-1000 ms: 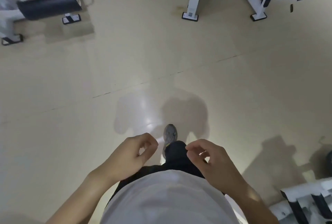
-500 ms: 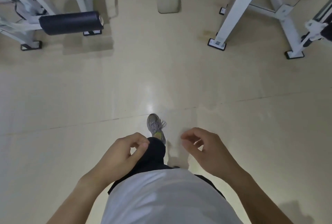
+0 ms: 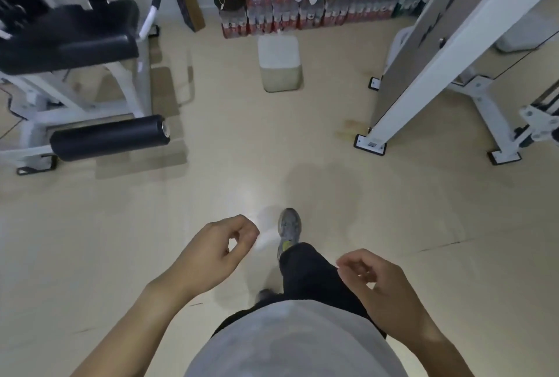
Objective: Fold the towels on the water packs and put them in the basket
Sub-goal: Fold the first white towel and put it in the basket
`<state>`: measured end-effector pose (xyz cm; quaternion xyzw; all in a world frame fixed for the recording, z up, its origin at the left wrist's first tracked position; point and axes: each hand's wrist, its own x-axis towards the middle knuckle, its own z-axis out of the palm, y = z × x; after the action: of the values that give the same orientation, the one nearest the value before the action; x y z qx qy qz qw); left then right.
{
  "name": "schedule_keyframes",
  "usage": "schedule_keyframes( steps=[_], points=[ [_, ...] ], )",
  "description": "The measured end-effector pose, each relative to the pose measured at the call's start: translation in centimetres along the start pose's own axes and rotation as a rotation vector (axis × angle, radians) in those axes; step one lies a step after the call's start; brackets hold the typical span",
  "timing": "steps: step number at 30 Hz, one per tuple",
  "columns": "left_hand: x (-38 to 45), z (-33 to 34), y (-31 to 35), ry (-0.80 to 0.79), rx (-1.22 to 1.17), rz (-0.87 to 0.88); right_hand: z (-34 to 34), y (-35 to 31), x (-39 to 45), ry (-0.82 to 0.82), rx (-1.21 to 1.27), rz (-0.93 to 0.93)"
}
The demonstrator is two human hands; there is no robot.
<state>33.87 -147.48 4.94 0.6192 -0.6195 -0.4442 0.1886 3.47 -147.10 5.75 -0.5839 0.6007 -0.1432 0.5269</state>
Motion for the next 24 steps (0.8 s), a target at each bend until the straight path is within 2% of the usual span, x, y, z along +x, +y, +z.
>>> schedule_keyframes(
  steps=[5,12,19,24],
  points=[
    [12.6,-5.9,-0.3,-0.012,-0.01,-0.029,-3.4,-5.6,15.0,-0.035,-0.035,-0.032],
    [27.8,-15.4,0.4,0.036,-0.094,-0.12,-9.3,-18.0,35.9,-0.144,-0.076,-0.128],
    [45.6,-26.5,-1.1,0.057,-0.162,-0.136,-12.1,-27.4,55.4,-0.113,-0.047,-0.166],
    [59.7,-35.6,-0.5,0.032,-0.203,-0.119,-14.8,-32.9,66.3,-0.049,-0.06,-0.12]
  ],
)
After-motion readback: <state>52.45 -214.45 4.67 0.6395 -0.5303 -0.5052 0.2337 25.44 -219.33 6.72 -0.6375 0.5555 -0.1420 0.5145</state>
